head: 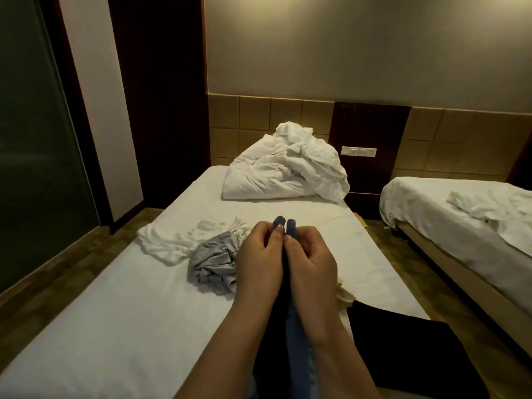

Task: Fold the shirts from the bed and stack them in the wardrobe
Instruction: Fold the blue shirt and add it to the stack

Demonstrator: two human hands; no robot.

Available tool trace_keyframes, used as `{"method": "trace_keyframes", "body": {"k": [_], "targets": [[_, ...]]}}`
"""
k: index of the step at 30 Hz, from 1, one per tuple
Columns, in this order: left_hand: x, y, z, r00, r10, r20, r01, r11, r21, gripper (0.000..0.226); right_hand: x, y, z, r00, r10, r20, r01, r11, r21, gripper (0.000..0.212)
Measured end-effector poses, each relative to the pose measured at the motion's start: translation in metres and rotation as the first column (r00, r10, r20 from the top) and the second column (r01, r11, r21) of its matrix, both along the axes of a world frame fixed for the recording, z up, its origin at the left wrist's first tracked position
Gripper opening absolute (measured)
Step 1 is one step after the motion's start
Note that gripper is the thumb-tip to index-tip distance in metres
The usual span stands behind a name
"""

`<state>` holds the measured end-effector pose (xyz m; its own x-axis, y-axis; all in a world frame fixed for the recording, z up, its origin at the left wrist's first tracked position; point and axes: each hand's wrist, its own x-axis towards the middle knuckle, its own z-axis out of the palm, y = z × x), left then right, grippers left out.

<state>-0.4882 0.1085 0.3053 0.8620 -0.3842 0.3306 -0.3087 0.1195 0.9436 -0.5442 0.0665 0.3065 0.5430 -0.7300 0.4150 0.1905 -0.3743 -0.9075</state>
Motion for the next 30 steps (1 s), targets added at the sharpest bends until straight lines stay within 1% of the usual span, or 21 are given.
{"method": "trace_keyframes", "body": {"k": [3, 5, 9, 12, 16, 17, 19, 20, 21, 23, 24, 25, 27, 29, 30], "targets": [[-0.002, 0.005, -0.001, 0.999, -0.023, 0.034, 0.023, 1.000, -0.013, 0.018, -0.003, 0.001, 0.002, 0.999, -0.014, -0.042, 0.013, 0.999, -0.040, 0.013], [-0.003, 0.007, 0.001, 0.995, -0.032, 0.100, 0.031, 0.999, 0.011, 0.019, -0.004, 0.000, 0.003, 0.998, -0.007, -0.061, 0.005, 0.999, -0.039, 0.013], [-0.006, 0.009, 0.006, 0.972, 0.001, 0.234, -0.016, 0.998, 0.059, 0.023, -0.005, -0.005, 0.006, 0.999, 0.031, -0.029, -0.027, 0.993, 0.118, 0.017], [-0.007, 0.009, 0.007, 0.965, 0.045, 0.260, -0.064, 0.996, 0.064, 0.025, -0.005, -0.004, 0.009, 0.997, 0.081, 0.021, -0.083, 0.975, 0.207, 0.019], [-0.003, 0.011, 0.011, 0.957, 0.011, 0.290, -0.051, 0.990, 0.130, 0.011, -0.011, -0.004, 0.018, 0.961, 0.243, 0.133, -0.276, 0.885, 0.374, 0.026], [-0.002, 0.012, 0.011, 0.956, 0.000, 0.294, -0.042, 0.990, 0.137, 0.010, -0.011, -0.005, 0.019, 0.952, 0.271, 0.146, -0.307, 0.864, 0.400, 0.027], [0.001, 0.013, 0.011, 0.962, -0.023, 0.273, -0.011, 0.992, 0.125, 0.018, -0.011, -0.007, 0.021, 0.937, 0.310, 0.158, -0.348, 0.839, 0.418, 0.027], [0.002, 0.015, 0.012, 0.969, -0.036, 0.246, 0.010, 0.994, 0.109, 0.020, -0.010, -0.007, 0.021, 0.939, 0.312, 0.143, -0.343, 0.852, 0.395, 0.024], [0.003, 0.017, 0.013, 0.976, -0.048, 0.212, 0.031, 0.996, 0.083, 0.021, -0.008, -0.007, 0.019, 0.951, 0.288, 0.109, -0.308, 0.887, 0.344, 0.020], [0.003, 0.019, 0.015, 0.986, -0.070, 0.151, 0.068, 0.997, 0.018, 0.022, -0.006, -0.013, 0.014, 0.989, 0.149, 0.008, -0.149, 0.976, 0.157, 0.008], [0.003, 0.020, 0.016, 0.987, -0.083, 0.137, 0.084, 0.996, -0.002, 0.022, -0.005, -0.017, 0.013, 0.997, 0.070, -0.037, -0.068, 0.996, 0.061, 0.007], [0.003, 0.020, 0.016, 0.986, -0.095, 0.135, 0.097, 0.995, -0.010, 0.022, -0.005, -0.020, 0.013, 0.998, 0.019, -0.064, -0.019, 1.000, -0.012, 0.010], [0.004, 0.020, 0.017, 0.982, -0.113, 0.154, 0.116, 0.993, -0.011, 0.021, -0.004, -0.027, 0.016, 0.997, 0.022, -0.077, -0.030, 0.993, -0.115, 0.016], [0.005, 0.021, 0.019, 0.977, -0.135, 0.166, 0.141, 0.990, -0.027, 0.021, -0.002, -0.034, 0.021, 0.989, 0.079, -0.128, -0.108, 0.965, -0.238, 0.019], [0.006, 0.021, 0.019, 0.975, -0.148, 0.168, 0.158, 0.987, -0.042, 0.021, -0.001, -0.037, 0.022, 0.980, 0.124, -0.159, -0.163, 0.950, -0.266, 0.016]]}}
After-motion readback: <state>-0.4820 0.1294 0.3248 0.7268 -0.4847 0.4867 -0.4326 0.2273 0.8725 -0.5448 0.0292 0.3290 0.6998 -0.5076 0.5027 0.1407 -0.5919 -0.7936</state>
